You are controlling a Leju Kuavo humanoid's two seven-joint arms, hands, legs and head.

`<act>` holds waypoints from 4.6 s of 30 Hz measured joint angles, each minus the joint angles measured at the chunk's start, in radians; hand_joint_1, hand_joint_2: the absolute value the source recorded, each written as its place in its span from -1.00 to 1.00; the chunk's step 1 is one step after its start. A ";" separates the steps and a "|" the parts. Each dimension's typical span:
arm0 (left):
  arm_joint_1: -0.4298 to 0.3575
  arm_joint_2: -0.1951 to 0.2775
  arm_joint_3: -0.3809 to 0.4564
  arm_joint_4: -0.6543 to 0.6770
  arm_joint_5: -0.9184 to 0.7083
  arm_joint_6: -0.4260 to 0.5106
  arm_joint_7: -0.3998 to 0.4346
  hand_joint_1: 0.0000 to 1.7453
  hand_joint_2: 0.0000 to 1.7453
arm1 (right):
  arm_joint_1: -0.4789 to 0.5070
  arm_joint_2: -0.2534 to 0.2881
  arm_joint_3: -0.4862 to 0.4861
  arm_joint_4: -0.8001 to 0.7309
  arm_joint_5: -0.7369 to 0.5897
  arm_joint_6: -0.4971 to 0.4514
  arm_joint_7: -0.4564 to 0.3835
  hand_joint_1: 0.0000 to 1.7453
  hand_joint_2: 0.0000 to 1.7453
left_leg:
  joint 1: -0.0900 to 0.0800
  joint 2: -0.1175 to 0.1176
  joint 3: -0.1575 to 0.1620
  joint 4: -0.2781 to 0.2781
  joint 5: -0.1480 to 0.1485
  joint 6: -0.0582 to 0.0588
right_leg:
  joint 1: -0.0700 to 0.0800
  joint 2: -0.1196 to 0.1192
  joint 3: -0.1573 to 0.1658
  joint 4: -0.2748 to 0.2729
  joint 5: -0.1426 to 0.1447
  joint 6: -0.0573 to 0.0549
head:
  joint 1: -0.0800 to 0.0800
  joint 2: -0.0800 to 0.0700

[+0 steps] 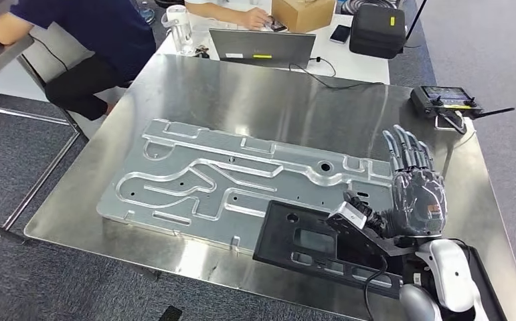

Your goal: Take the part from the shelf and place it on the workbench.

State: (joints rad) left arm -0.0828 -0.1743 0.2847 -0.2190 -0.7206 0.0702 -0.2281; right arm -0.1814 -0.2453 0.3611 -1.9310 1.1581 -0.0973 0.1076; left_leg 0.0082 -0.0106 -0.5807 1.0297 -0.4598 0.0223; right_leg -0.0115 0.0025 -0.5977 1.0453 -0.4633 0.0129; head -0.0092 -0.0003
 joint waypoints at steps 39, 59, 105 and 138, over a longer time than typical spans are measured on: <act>0.001 0.003 0.028 0.000 0.002 -0.012 -0.007 -1.00 -1.00 | 0.221 0.021 0.047 -0.089 0.073 -0.149 0.014 -1.00 -1.00 | 0.003 0.011 -0.094 0.257 -0.135 -0.037 | 0.001 -0.016 0.008 -0.048 0.025 -0.038 | -0.003 0.000; -0.009 0.012 0.102 -0.001 0.051 0.004 -0.039 -1.00 -1.00 | 0.588 0.024 0.197 -0.090 -0.429 -0.545 -0.020 -1.00 -1.00 | -0.008 0.023 -0.031 -0.012 0.035 0.017 | 0.004 -0.006 0.114 0.017 -0.072 0.004 | -0.003 0.000; -0.002 0.003 0.215 -0.001 0.054 0.132 -0.040 -1.00 -1.00 | 0.884 0.599 -0.403 0.486 -1.213 -0.013 0.550 -1.00 -1.00 | 0.010 0.059 0.064 -0.003 -0.061 -0.033 | 0.002 -0.091 0.090 -0.044 -0.057 -0.017 | -0.005 0.000; -0.007 -0.001 0.240 -0.004 0.103 0.153 -0.049 -1.00 -1.00 | 0.827 0.599 -0.609 0.580 -0.832 0.227 0.422 -1.00 -1.00 | 0.004 0.070 0.048 -0.017 -0.046 -0.020 | 0.006 -0.125 0.108 -0.047 -0.072 -0.012 | -0.006 0.000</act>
State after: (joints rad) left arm -0.0900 -0.1758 0.5248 -0.2232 -0.6179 0.2233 -0.2768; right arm 0.6458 0.3542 -0.2478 -1.3514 0.3258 0.1300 0.5292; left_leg 0.0119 0.0596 -0.5326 1.0128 -0.5058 0.0025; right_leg -0.0052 -0.1225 -0.4897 0.9988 -0.5354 0.0013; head -0.0154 -0.0002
